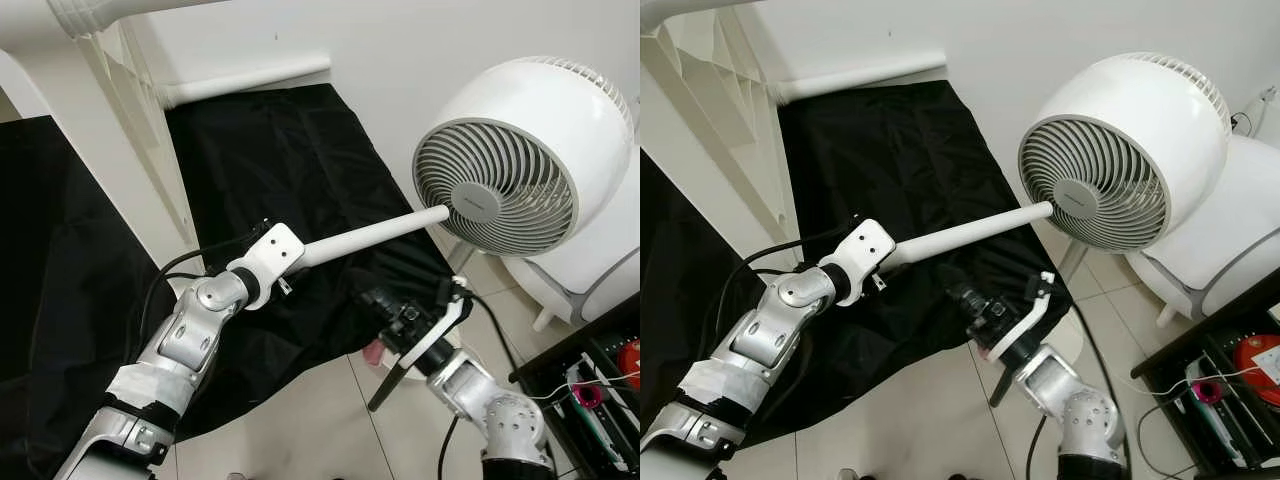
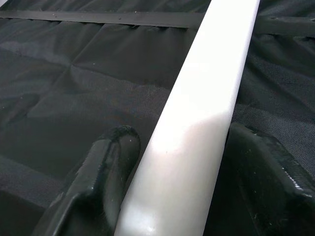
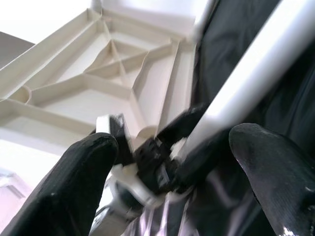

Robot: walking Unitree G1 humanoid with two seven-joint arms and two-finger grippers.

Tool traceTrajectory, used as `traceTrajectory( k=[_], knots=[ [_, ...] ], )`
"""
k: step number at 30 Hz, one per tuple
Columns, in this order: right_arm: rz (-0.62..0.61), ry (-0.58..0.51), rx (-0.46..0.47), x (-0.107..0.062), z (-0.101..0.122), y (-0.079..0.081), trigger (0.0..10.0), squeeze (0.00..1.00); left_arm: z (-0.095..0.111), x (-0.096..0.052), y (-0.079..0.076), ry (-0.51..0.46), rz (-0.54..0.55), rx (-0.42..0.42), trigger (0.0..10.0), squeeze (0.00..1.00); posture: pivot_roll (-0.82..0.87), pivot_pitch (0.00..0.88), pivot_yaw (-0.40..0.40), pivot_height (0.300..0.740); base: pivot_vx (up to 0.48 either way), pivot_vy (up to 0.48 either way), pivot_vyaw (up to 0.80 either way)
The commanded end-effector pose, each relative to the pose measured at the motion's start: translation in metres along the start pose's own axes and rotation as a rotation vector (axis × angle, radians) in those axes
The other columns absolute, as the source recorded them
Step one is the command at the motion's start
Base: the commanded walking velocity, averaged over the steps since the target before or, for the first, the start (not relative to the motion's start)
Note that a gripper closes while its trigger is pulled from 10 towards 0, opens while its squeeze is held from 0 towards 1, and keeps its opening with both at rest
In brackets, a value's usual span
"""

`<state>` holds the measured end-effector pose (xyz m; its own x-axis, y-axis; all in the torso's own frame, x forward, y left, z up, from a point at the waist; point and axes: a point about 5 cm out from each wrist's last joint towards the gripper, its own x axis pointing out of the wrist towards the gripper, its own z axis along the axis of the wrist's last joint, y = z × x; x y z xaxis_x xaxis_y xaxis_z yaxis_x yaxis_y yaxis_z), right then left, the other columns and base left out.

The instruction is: Building children table

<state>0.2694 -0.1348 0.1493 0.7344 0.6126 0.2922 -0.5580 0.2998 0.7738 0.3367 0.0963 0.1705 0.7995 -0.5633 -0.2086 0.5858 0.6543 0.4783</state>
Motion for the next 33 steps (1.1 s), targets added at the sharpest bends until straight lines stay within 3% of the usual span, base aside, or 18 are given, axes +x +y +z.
traceTrajectory(
  k=[1, 2, 4, 5, 9, 13, 17, 23, 27, 33],
  knots=[
    [-0.042, -0.037, -0.069, -0.001, 0.006, 0.000, 10.0, 0.00, -0.016, -0.006, 0.017, 0.071, 0.158, -0.034, 10.0, 0.00, -0.01, 0.144, -0.007, 0.740, 0.000, 0.000, 0.00],
    [-0.042, -0.037, -0.069, -0.001, 0.006, 0.000, 10.0, 0.00, -0.016, -0.006, 0.017, 0.071, 0.158, -0.034, 10.0, 0.00, -0.01, 0.144, -0.007, 0.740, 0.000, 0.000, 0.00],
    [-0.102, -0.074, -0.193, -0.001, 0.017, 0.001, 10.0, 0.00, -0.011, -0.008, 0.019, 0.039, 0.155, -0.056, 10.0, 0.00, 0.00, 0.138, -0.007, 0.740, 0.000, 0.000, 0.00],
    [-0.102, -0.074, -0.193, -0.001, 0.017, 0.001, 10.0, 0.00, -0.011, -0.008, 0.019, 0.039, 0.155, -0.056, 10.0, 0.00, 0.00, 0.138, -0.007, 0.740, 0.000, 0.000, 0.00],
    [-0.185, -0.121, -0.413, 0.007, 0.036, 0.004, 10.0, 0.00, 0.003, -0.020, 0.022, -0.041, 0.166, -0.194, 10.0, 0.00, 0.02, 0.121, -0.026, 0.740, 0.000, 0.000, 0.00],
    [-0.193, -0.124, -0.447, 0.012, 0.039, 0.005, 10.0, 0.00, 0.008, -0.024, 0.018, -0.083, 0.143, -0.260, 10.0, 0.00, 0.03, 0.117, -0.033, 0.740, 0.000, 0.000, 0.00],
    [-0.189, -0.092, -0.494, 0.020, 0.034, 0.005, 10.0, 0.00, 0.017, -0.033, 0.005, -0.166, 0.076, -0.337, 10.0, 0.00, 0.04, 0.114, -0.049, 0.740, 0.000, 0.000, 0.00],
    [-0.203, -0.070, -0.603, 0.022, 0.033, 0.003, 10.0, 0.00, 0.020, -0.047, -0.015, -0.223, 0.016, -0.314, 10.0, 0.00, 0.05, 0.112, -0.058, 0.740, 0.000, 0.000, 0.00],
    [-0.240, -0.080, -0.690, 0.020, 0.036, 0.001, 10.0, 0.00, 0.021, -0.053, -0.013, -0.270, 0.055, -0.357, 10.0, 0.00, 0.06, 0.103, -0.064, 0.740, 0.000, 0.000, 0.00],
    [-0.371, -0.142, -0.865, 0.012, 0.042, -0.010, 10.0, 0.00, 0.002, -0.063, -0.001, -0.274, 0.260, -0.444, 10.0, 0.00, 0.05, 0.077, -0.036, 0.740, 0.000, 0.000, 0.00]
  ],
)
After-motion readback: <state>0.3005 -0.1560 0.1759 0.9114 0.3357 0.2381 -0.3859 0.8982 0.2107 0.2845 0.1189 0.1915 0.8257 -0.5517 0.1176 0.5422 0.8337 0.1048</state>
